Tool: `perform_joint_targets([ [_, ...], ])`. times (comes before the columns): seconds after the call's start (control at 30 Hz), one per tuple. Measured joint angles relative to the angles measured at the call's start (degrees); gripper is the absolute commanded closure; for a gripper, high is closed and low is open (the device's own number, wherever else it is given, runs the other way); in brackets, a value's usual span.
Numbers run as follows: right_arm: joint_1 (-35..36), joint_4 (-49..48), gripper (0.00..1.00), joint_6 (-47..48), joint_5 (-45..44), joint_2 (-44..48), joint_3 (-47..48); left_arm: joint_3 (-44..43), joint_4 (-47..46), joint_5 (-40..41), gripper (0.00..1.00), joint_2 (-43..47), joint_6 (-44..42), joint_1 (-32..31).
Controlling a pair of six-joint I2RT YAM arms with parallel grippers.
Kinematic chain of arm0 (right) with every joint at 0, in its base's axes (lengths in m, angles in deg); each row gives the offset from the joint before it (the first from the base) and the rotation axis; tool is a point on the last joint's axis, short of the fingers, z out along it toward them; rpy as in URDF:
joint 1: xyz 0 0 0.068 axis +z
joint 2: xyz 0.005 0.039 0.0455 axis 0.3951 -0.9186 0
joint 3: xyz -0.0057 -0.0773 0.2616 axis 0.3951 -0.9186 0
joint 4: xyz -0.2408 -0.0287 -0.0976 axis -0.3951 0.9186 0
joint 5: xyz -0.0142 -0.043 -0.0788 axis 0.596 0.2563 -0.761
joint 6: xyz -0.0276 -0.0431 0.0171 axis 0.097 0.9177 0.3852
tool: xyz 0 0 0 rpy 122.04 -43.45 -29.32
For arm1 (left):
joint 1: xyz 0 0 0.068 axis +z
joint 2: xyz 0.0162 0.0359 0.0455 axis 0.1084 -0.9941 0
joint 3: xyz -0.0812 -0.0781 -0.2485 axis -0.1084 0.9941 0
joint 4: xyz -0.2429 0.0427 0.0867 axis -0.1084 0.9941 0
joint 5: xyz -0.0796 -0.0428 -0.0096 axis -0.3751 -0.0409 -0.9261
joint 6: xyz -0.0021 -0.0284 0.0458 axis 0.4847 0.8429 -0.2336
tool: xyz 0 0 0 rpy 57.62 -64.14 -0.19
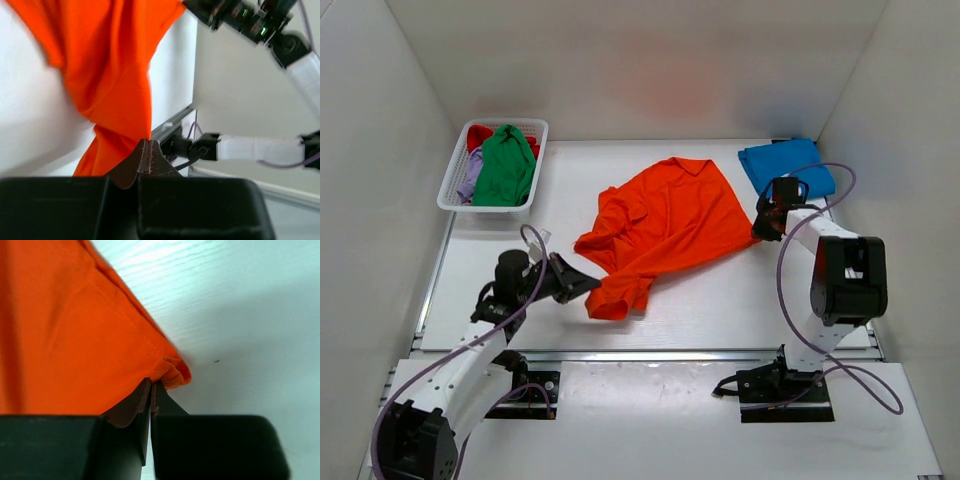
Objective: Fold and stack the t-shirts
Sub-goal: Flatten out the tshirt
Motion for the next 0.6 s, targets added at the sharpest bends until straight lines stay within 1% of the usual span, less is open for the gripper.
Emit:
perform_joint_targets([
  [0.1, 0.00, -0.59, 1.00, -0.02, 1.81, 6.08, -2.47, -10.43, 8.55, 1.05, 1.00, -2.16, -5.64, 1.99],
  [0.17, 0.22, -0.57, 1.00, -0.04, 3.17, 12.61, -3.21, -19.98, 12.72, 2.34, 1.00, -4.37, -9.77, 2.60],
  [0.23, 0.70, -0.94, 1.00, -0.11, 4.09, 20.31, -2.54, -31.63, 16.98, 4.68, 1.00, -7.19, -14.64, 2.73],
  [0.37, 1.60, -1.55, 1.00, -0.61, 5.90, 34.84, 3.13, -51.89, 22.80, 10.21, 1.00, -10.91, -22.12, 2.82],
  [0.5, 1.99, -1.92, 1.00, -0.63, 6.73, 46.77, 9.73, -67.25, 28.98, 15.87, 1.00, -11.23, -28.17, 2.80],
  [0.6, 2.51, -1.18, 1.00, -0.37, 5.88, 54.45, 11.54, -76.94, 33.57, 18.64, 1.00, -10.86, -31.54, 2.71],
])
